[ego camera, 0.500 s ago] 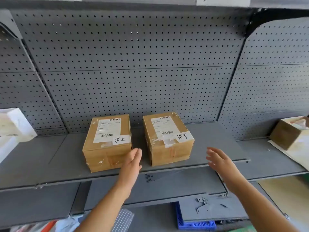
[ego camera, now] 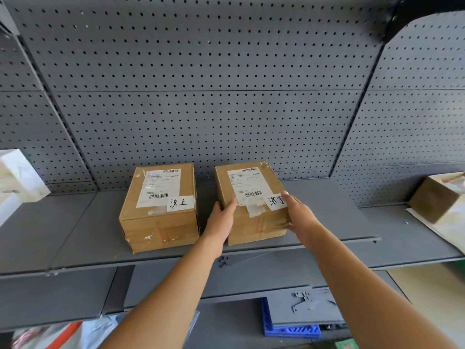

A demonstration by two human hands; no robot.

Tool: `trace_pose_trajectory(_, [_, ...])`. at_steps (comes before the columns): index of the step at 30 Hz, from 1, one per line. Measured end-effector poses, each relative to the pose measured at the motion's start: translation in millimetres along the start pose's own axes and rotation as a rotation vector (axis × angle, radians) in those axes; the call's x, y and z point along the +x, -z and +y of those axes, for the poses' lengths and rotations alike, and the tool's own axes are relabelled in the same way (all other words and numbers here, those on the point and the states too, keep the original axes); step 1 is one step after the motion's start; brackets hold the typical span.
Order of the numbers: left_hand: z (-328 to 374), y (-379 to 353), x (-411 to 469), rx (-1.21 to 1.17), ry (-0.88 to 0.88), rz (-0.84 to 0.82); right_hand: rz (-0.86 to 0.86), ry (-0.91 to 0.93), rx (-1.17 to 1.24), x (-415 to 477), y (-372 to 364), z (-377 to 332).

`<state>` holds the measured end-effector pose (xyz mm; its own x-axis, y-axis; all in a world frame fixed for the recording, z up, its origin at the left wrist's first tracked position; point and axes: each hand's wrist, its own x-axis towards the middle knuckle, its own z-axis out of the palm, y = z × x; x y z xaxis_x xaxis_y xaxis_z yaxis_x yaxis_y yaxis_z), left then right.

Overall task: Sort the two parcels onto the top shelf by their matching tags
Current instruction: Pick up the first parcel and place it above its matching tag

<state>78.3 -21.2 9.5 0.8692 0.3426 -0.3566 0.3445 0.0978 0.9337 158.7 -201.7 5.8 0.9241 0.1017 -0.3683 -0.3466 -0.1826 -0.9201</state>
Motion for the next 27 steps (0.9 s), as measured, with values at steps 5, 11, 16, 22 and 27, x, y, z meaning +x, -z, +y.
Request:
trace_pose_trajectory(5, [-7,-3,-2,0.006,-0.067,-0.005,-0.001,-0.010,0.008,-1,0,6])
trace_pose_trajectory(11, [-3,-4,-25,0.004,-0.127,-0.017,0.003,0.022,0.008,-21,6,16])
trace_pose_trajectory(16, [-2,5,-53,0.026,-0.268,-0.010,0.024,0.148,0.014,-62,12,19])
trace_pose_trajectory(22, [-7,24,-101,-0.019,-0.427,-0.014,-0.034,0.389,0.061,-129,13,14])
trace_pose_trajectory(27, [-10,38,-142,-0.057,-0.517,-0.014,-0.100,0.493,0.089,-167,11,13])
